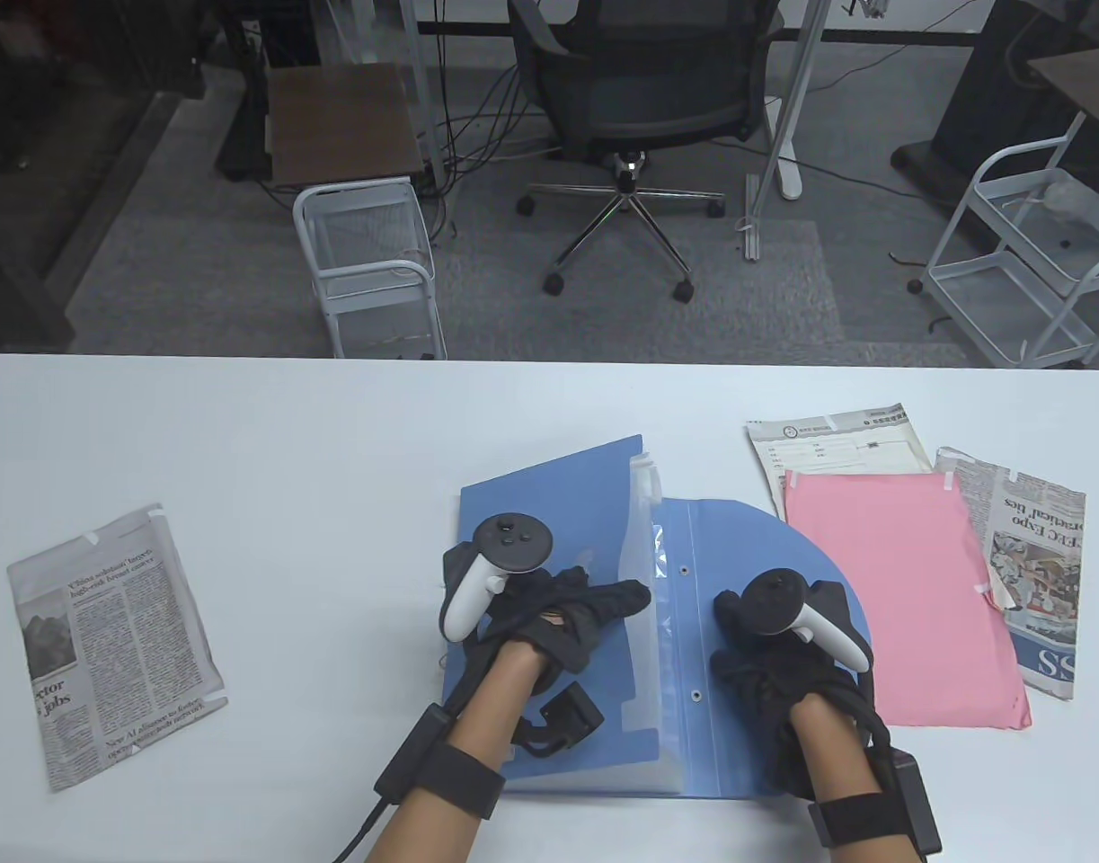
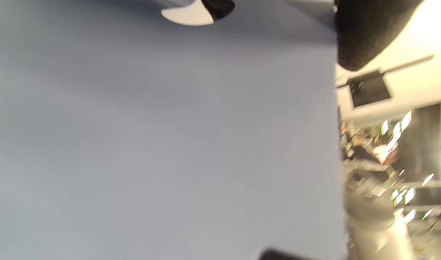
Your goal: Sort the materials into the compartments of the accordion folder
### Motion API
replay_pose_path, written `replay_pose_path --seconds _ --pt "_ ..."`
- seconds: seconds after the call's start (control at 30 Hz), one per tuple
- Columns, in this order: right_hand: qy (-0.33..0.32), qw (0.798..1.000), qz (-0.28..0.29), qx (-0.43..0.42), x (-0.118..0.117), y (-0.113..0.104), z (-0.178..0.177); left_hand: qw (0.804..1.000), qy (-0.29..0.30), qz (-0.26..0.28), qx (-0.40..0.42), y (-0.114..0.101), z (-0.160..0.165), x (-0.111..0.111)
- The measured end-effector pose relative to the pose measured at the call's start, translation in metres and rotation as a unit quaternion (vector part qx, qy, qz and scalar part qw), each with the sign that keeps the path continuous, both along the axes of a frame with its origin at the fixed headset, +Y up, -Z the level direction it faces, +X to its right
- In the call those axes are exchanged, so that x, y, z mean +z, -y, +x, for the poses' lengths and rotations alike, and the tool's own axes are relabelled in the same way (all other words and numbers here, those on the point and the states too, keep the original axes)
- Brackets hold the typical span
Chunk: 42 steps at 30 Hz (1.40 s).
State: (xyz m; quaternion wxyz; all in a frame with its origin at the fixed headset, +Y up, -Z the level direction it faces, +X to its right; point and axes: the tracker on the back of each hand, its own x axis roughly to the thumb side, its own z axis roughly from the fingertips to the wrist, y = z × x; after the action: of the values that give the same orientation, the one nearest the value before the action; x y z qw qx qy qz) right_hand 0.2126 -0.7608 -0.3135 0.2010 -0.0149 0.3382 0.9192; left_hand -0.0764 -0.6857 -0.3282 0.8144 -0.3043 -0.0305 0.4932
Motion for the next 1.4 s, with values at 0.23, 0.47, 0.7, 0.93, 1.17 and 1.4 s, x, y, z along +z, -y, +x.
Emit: replay_pose_path --seconds 0.23,0.47,0.7,0.93,1.17,1.4 --pt "0.002 1.0 -0.001 -0.001 0.0 0.0 0.0 0.99 -0.074 0.032 0.118 -0.014 -0.057 0.007" --pt "0.003 1.0 -0.002 -0.002 0.0 0.0 -0.001 0.953 -0.122 0.015 0.276 -0.003 -0.124 0.013" --pt "0.004 1.0 -0.001 -0.003 0.0 0.0 0.0 0.918 -0.17 0.021 0.356 0.02 -0.166 0.016" --pt "0.004 1.0 0.004 0.002 -0.001 0.0 0.0 0.898 -0.173 0.018 0.405 0.038 -0.184 0.016" --pt "-0.003 1.0 0.027 0.015 0.0 -0.004 0.002 0.901 -0.156 0.027 0.403 0.036 -0.179 0.014" --pt "0.009 0.999 0.032 0.006 0.0 -0.013 0.005 0.9 -0.134 0.035 0.413 0.036 -0.172 0.012"
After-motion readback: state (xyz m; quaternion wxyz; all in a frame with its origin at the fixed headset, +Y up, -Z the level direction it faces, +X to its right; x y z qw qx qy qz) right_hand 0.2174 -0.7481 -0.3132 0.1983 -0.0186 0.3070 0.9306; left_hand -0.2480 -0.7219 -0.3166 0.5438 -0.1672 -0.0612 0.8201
